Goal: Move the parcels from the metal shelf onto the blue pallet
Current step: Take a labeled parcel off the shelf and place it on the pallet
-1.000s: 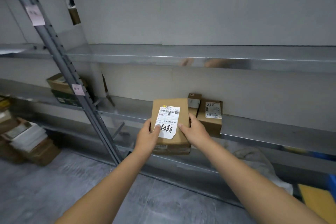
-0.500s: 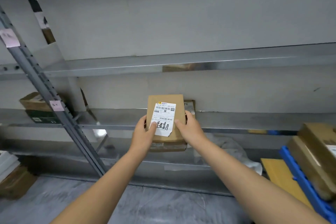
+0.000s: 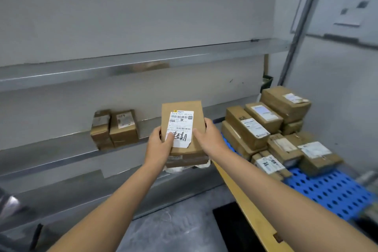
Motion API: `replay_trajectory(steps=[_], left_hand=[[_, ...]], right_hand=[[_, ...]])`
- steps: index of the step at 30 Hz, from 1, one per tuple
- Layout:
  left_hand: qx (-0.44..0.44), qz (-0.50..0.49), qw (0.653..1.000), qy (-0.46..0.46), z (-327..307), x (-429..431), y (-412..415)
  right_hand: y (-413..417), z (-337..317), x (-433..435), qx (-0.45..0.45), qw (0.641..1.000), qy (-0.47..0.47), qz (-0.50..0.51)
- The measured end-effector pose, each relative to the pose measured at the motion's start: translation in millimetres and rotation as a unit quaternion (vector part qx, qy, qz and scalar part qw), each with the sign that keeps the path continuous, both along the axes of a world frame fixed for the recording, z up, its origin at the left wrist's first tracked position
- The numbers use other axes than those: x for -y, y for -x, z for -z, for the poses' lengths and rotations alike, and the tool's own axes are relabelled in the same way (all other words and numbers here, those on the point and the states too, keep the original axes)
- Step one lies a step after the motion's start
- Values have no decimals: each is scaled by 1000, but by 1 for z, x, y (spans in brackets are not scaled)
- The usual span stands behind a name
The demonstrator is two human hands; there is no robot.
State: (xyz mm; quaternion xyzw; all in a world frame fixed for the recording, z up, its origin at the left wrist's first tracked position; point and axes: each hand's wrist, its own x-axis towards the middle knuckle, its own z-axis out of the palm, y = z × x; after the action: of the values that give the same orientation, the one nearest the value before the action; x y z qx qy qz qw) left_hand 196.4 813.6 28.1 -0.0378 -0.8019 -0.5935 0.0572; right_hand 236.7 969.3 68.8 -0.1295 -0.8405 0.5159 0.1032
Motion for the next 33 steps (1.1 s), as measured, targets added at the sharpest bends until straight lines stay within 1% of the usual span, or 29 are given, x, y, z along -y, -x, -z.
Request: replay_trajectory(steps=[3, 11, 15, 21, 24, 29, 33], left_hand=[[7, 34, 999, -2, -4, -50, -11], [3, 98, 995, 0, -3, -189, -56], [33, 104, 994, -10, 0, -254, -84], [84, 83, 993, -12, 29, -316, -115], [103, 63, 993, -8, 44, -330, -121], [124, 20, 992, -6, 72, -344, -128], [157, 5, 987, -11, 95, -347, -121]], right_hand=[[-22, -5, -48, -2, 999, -20, 33], [-79, -2, -181, 0, 994, -31, 102], [-102, 6, -249, 22, 993, -26, 113], [-112, 31, -323, 74, 993, -47, 75], [-110, 50, -340, 97, 993, -41, 43], [-100, 81, -356, 133, 990, -57, 8], [-86, 103, -362, 163, 986, -13, -23]])
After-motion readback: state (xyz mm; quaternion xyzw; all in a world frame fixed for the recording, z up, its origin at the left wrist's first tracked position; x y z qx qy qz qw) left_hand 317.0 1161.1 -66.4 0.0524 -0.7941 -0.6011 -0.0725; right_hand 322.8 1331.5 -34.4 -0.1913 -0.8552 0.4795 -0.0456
